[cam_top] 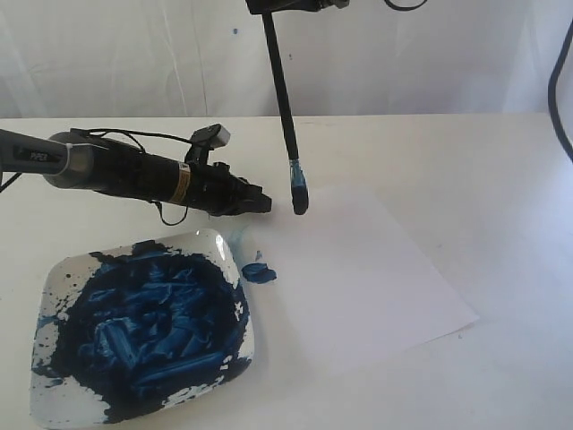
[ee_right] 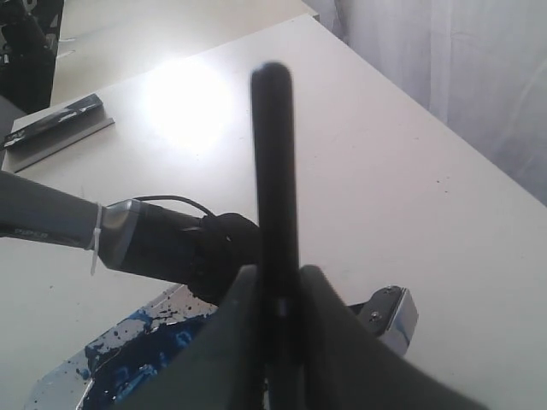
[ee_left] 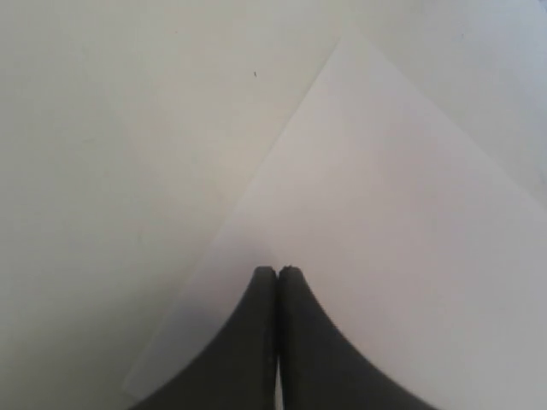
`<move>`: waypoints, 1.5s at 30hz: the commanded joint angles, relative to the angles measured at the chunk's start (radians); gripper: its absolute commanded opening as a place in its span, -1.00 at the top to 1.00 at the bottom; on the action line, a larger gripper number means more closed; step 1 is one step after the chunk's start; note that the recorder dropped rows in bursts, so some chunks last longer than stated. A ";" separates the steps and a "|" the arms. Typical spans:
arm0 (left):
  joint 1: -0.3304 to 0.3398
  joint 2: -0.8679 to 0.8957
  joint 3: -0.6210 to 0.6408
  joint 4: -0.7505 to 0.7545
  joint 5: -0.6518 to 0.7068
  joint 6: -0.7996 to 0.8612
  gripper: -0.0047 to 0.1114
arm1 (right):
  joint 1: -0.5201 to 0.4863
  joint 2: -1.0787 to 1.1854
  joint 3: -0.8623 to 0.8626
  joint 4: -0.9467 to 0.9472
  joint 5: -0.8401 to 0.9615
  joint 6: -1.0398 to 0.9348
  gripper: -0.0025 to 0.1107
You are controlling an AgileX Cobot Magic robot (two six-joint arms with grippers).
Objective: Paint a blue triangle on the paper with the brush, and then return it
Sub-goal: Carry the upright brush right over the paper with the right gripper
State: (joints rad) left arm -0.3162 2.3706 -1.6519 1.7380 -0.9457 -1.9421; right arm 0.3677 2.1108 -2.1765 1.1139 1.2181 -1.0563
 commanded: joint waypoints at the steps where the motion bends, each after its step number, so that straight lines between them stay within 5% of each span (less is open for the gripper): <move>1: -0.010 -0.005 0.000 0.006 0.021 0.070 0.92 | -0.008 -0.004 0.002 0.003 0.003 0.003 0.96; 34: -0.010 -0.005 0.000 0.006 0.027 0.193 0.92 | -0.054 0.082 0.002 -0.050 0.003 -0.015 0.96; 45: -0.010 -0.005 0.000 0.006 0.027 0.193 0.92 | -0.103 0.156 0.004 0.062 0.003 -0.026 0.96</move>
State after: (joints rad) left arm -0.3243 2.3706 -1.6519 1.7380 -0.9237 -1.7519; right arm 0.2785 2.2458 -2.1765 1.0978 1.2181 -1.0642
